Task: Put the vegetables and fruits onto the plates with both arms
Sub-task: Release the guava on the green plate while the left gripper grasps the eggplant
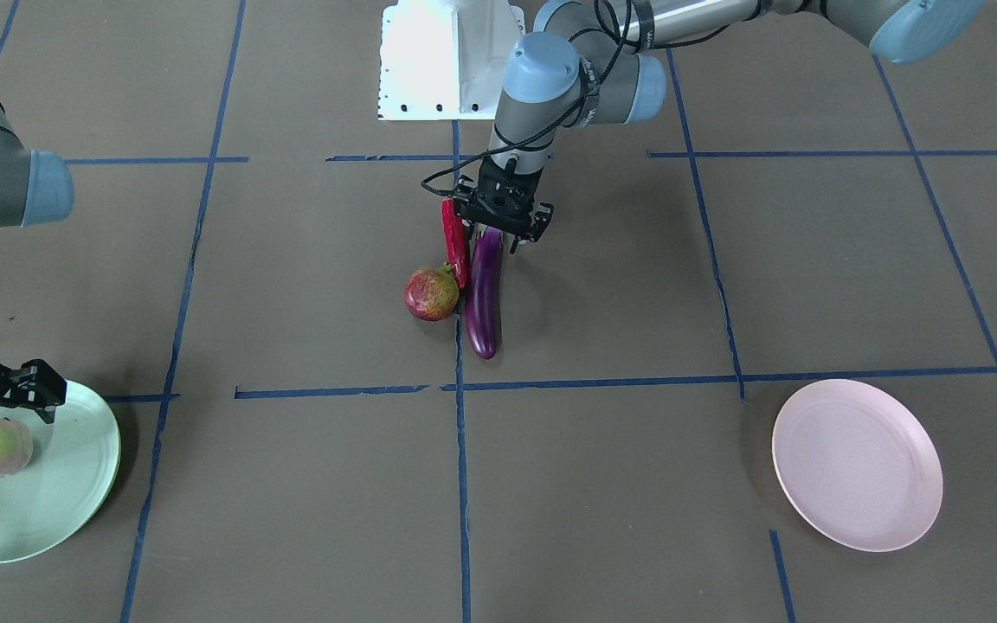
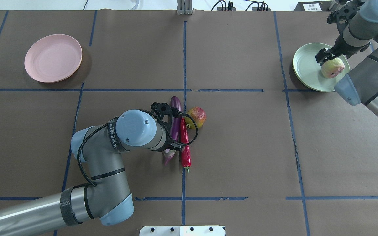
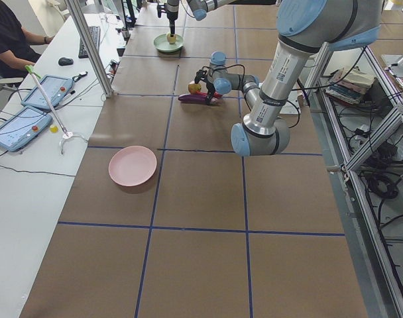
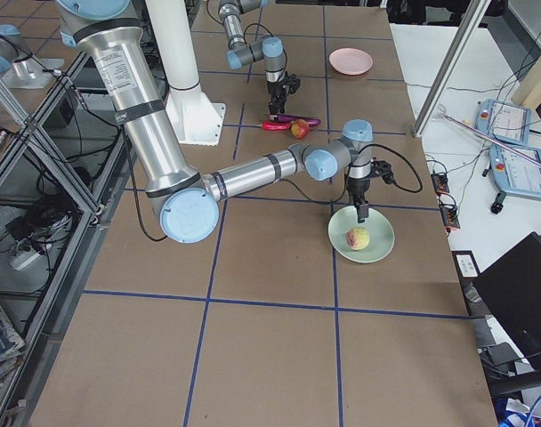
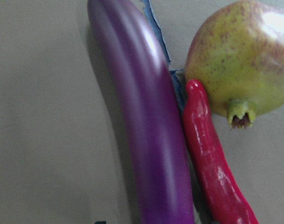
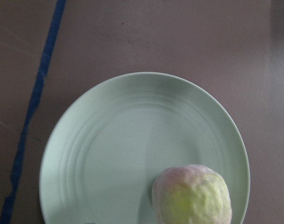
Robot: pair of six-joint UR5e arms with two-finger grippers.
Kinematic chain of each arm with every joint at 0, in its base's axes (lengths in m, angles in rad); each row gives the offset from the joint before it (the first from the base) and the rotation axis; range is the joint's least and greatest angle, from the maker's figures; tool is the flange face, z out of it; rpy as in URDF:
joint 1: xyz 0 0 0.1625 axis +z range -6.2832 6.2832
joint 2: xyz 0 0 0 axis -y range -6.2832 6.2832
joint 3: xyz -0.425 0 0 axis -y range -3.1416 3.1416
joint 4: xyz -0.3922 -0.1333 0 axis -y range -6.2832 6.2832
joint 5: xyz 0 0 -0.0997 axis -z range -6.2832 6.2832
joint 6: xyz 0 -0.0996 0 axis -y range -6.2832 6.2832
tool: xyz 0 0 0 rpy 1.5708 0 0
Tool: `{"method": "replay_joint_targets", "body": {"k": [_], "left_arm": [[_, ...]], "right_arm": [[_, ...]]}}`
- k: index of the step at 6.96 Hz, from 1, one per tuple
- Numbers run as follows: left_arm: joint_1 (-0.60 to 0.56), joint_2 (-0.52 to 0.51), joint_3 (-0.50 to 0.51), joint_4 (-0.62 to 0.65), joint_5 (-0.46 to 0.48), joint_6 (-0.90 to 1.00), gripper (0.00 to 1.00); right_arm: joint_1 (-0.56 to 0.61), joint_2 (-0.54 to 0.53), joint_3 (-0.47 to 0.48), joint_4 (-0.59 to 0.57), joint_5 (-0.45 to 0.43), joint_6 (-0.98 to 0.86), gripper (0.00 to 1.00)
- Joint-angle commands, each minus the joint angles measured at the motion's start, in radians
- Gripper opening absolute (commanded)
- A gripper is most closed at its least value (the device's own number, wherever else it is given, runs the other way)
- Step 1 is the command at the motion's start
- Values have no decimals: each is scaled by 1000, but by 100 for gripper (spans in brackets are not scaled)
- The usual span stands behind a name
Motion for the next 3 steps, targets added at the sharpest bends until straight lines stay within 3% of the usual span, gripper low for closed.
{"method": "replay_joint_targets", "body": {"k": [1,3], "left_arm": [[-5,0,-1,-2,0,-3,0],[-99,3,-33,-18,-6,-158,0]], "right_arm": [[-43,1,99,2,178,145,100],[-218,94,179,2,138,533,100]]}}
